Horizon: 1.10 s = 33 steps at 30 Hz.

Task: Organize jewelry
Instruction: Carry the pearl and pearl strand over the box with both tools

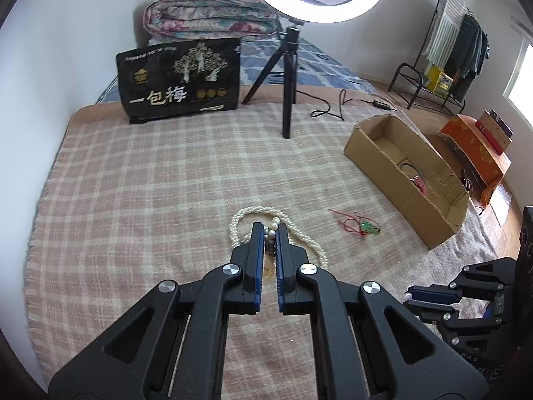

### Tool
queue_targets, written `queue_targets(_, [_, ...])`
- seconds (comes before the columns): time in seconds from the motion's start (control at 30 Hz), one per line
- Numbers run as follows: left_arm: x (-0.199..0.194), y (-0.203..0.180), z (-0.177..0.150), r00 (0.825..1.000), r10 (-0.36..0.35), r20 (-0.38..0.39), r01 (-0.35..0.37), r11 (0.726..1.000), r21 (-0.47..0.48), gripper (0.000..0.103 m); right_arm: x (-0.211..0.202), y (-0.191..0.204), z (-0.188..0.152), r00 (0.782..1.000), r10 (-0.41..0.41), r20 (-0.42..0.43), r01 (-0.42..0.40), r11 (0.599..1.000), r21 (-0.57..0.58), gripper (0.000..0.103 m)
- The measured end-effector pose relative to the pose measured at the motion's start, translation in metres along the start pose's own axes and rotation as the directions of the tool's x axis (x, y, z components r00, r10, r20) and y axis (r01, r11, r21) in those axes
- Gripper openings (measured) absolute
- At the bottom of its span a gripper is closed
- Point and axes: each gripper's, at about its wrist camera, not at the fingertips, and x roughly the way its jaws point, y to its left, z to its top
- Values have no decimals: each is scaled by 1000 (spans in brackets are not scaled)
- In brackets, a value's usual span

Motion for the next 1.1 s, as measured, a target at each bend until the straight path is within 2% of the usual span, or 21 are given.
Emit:
queue_targets(0.47, [15, -64, 30, 996, -87, 35, 85, 995, 44, 4, -51, -59, -14, 994, -77, 83, 68, 992, 106, 9])
queue_targets(0.9, [39, -121, 74, 989, -136, 61, 129, 987, 99, 4, -78, -114, -23, 984, -140, 114, 116, 973, 198, 9])
queue_targets(1.1, [58, -147, 92, 987, -152, 61, 143, 982, 120, 4, -84, -133, -19, 978, -173, 114, 149, 970, 191, 9])
